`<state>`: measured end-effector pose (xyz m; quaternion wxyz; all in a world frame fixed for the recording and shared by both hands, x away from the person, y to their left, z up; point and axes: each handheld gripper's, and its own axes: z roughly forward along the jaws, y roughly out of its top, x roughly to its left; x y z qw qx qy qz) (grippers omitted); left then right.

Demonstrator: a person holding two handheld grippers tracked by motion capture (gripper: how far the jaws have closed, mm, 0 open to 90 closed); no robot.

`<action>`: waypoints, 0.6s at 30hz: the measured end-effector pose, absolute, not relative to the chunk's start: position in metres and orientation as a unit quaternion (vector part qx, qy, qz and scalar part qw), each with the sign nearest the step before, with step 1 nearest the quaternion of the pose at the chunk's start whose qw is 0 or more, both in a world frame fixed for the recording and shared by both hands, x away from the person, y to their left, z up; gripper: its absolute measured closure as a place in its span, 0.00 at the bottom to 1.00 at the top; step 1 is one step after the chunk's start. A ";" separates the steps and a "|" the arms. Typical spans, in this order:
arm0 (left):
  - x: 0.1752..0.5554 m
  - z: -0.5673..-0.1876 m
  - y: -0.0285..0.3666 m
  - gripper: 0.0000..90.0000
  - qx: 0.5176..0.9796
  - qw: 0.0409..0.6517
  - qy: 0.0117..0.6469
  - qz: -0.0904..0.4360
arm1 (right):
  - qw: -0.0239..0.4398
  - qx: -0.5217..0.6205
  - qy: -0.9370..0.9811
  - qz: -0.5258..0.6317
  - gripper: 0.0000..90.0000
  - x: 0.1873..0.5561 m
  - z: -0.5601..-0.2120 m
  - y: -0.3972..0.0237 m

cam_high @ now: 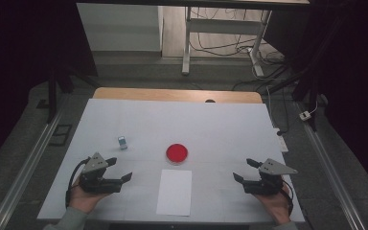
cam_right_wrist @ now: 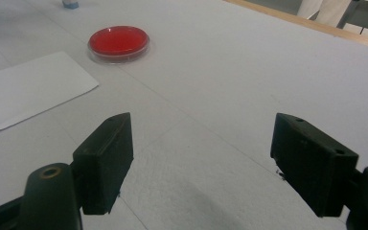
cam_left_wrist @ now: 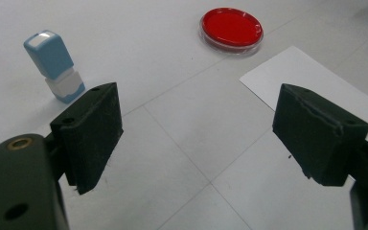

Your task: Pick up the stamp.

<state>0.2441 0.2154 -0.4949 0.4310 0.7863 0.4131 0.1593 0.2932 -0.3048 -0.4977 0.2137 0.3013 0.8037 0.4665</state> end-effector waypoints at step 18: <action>0.271 -0.474 0.217 0.21 0.780 0.433 0.420 0.165 | 0.216 0.307 0.803 0.463 0.26 0.294 -0.499 -0.303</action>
